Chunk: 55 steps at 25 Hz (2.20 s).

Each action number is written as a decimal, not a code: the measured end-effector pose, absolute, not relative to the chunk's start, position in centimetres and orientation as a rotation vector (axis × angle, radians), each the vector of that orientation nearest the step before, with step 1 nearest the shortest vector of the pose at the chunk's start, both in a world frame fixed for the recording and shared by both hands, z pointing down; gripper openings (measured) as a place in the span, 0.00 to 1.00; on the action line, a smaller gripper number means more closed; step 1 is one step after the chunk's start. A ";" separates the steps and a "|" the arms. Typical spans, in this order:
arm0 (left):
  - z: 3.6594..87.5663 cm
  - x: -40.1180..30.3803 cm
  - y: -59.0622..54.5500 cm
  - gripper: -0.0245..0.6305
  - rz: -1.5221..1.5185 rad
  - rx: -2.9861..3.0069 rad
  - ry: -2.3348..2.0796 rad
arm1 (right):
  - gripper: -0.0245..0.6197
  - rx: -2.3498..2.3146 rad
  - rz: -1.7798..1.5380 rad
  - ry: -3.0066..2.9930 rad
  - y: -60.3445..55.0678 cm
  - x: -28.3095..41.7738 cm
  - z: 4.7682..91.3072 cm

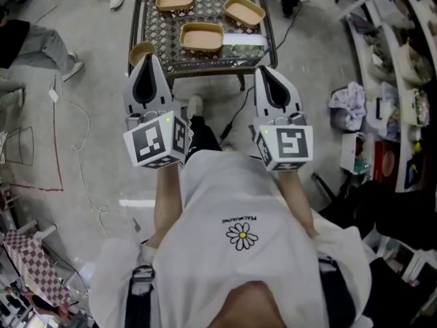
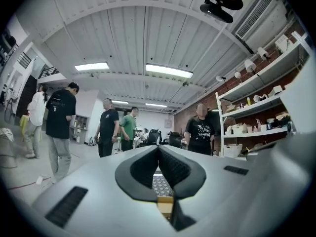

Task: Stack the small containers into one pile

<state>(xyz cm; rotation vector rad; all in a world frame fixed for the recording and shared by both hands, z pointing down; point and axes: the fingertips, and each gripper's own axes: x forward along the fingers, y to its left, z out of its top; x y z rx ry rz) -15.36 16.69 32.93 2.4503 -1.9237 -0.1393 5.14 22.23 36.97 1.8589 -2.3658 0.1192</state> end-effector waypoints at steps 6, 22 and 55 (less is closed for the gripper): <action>32.4 -16.1 9.4 0.08 -0.214 2.457 -1.895 | 0.09 1.906 0.120 -2.414 14.2 4.8 35.9; 35.0 -15.7 -10.4 0.08 -0.104 2.574 -1.604 | 0.09 2.033 0.280 -2.330 -4.4 2.8 35.7; 60.4 -10.4 -10.1 0.44 0.677 2.093 -1.290 | 0.30 1.604 1.391 -2.076 -6.9 6.4 59.9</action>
